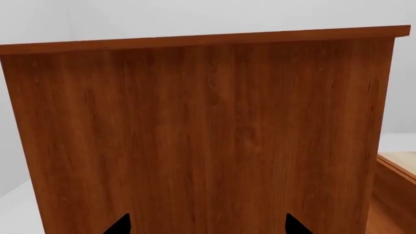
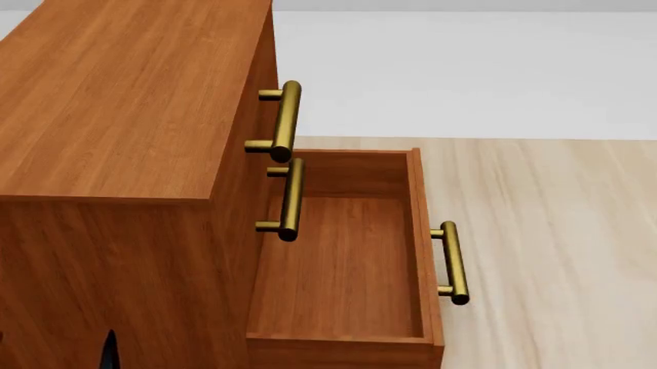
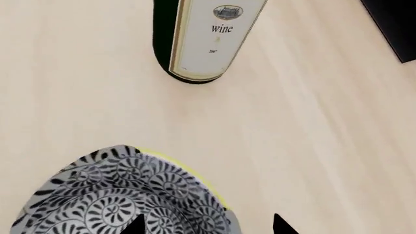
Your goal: Put the bowl in the bottom drawer of the cabinet.
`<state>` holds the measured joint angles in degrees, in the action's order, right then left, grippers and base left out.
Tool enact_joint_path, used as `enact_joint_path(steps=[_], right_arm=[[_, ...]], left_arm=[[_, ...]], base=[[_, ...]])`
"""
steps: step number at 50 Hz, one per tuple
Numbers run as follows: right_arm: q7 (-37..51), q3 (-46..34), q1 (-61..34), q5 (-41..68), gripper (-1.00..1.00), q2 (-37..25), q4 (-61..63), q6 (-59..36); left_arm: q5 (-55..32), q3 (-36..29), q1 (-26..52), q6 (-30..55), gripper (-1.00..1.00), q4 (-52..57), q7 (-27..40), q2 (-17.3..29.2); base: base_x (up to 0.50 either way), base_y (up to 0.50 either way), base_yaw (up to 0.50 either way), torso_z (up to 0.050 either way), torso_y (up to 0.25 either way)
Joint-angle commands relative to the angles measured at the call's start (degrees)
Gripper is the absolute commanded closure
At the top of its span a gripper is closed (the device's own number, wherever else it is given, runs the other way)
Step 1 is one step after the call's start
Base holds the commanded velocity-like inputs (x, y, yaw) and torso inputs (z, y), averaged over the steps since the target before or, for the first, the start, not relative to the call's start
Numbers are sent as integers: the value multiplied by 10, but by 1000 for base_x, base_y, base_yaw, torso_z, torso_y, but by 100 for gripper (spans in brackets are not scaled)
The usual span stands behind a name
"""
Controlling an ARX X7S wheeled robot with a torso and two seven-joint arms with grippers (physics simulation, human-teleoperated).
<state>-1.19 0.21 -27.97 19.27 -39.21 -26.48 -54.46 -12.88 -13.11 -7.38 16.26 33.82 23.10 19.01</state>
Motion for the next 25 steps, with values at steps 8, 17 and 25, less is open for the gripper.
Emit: enact_joint_path(steps=[8,17,25], right_arm=[[-44,12,24,-36,100,27,7,49],[-67,36,37,-5,100,30,38,49],[-84,87,66,54,100,40,136,26]], left_arm=[[0,-3,-1,-3,-100,-1,4,3],[-1,-4,-2,-6,-100,-3,4,4],[-3,-3,-2,-6,-100,-1,6,6]], base=[[7,-2,5,0,0],[3,0,5,0,0],[1,0,4,0,0]])
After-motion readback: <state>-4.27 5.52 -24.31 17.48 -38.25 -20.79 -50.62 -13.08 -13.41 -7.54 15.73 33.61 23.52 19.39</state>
